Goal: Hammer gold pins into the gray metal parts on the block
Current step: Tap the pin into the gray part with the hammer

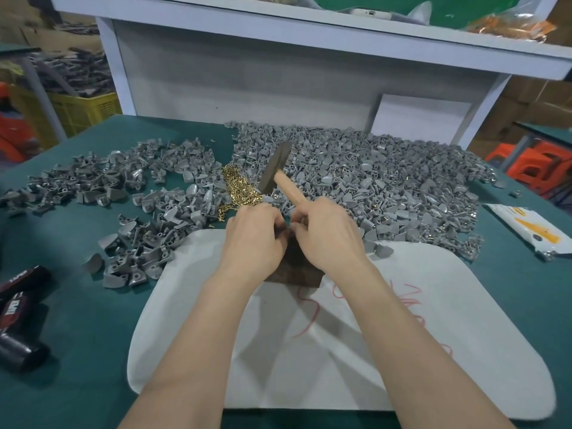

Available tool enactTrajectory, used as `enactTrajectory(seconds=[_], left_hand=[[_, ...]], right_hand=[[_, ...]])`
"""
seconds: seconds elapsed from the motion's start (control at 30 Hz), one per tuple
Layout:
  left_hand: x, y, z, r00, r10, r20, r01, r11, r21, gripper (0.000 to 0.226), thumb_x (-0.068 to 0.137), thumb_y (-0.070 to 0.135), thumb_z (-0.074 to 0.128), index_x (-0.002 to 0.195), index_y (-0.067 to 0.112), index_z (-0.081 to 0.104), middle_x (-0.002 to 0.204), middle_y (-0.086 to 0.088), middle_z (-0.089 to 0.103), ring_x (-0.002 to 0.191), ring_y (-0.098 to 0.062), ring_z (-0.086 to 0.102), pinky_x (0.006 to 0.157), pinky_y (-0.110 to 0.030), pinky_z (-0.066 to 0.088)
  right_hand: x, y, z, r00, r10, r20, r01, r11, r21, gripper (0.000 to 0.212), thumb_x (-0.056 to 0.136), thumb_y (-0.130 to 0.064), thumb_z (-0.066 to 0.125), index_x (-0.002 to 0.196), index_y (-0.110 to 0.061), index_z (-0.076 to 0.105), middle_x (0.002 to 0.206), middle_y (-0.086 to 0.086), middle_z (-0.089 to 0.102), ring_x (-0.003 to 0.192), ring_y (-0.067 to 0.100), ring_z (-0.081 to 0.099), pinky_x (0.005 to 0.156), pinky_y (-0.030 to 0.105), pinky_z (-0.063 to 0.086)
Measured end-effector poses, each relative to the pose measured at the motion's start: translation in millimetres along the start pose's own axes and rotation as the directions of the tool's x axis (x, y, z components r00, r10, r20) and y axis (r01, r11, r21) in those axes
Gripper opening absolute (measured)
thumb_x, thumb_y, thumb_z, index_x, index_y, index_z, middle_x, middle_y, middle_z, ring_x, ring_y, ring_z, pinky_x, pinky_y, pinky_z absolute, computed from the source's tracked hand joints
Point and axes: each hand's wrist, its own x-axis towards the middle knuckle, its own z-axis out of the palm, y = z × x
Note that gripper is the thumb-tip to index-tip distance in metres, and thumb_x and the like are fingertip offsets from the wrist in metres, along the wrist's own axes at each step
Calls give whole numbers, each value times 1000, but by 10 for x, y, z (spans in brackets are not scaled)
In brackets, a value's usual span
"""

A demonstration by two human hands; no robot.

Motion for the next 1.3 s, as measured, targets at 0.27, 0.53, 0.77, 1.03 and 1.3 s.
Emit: enactTrajectory(seconds=[0.27,0.53,0.77,1.03,1.3], left_hand=[[-1,9,-3,1000,-8,6,8,1000,3,7,87,23,62,82,18,61,97,-3,63,101,-30,50,88,-41,41],[-5,3,14,999,-34,5,34,999,-10,5,87,22,62,83,20,62,101,1,64,103,-25,49,91,-39,41],[-19,12,1,1000,-23,-17,22,999,-41,7,86,18,64,82,14,67,95,-3,67,98,-29,55,87,-42,45],[-12,7,15,999,-42,-22,40,996,-73,7,84,16,66,78,14,68,91,-2,67,93,-28,57,85,-42,47],[-5,-8,22,999,-12,-40,9,996,-86,6,83,15,66,79,11,68,91,-5,68,94,-31,58,84,-43,46]], right_hand=[[44,13,-16,999,0,41,0,1000,0,12,90,-27,57,96,-27,67,103,3,61,94,28,60,72,28,43],[-223,345,-207,971,-57,-234,134,934,331,53,92,-9,51,134,-41,45,108,-23,64,85,-4,58,74,13,41],[-626,422,-339,949,-71,-306,123,980,154,55,93,-18,51,135,-51,39,116,-6,64,99,20,59,80,36,49],[-774,432,-399,971,-162,-177,158,987,-38,65,94,-24,45,122,-76,19,114,-12,63,102,16,58,81,33,49],[-826,390,-363,978,-169,-123,166,986,-33,63,94,-23,44,126,-73,22,107,-13,62,98,19,57,78,36,48]])
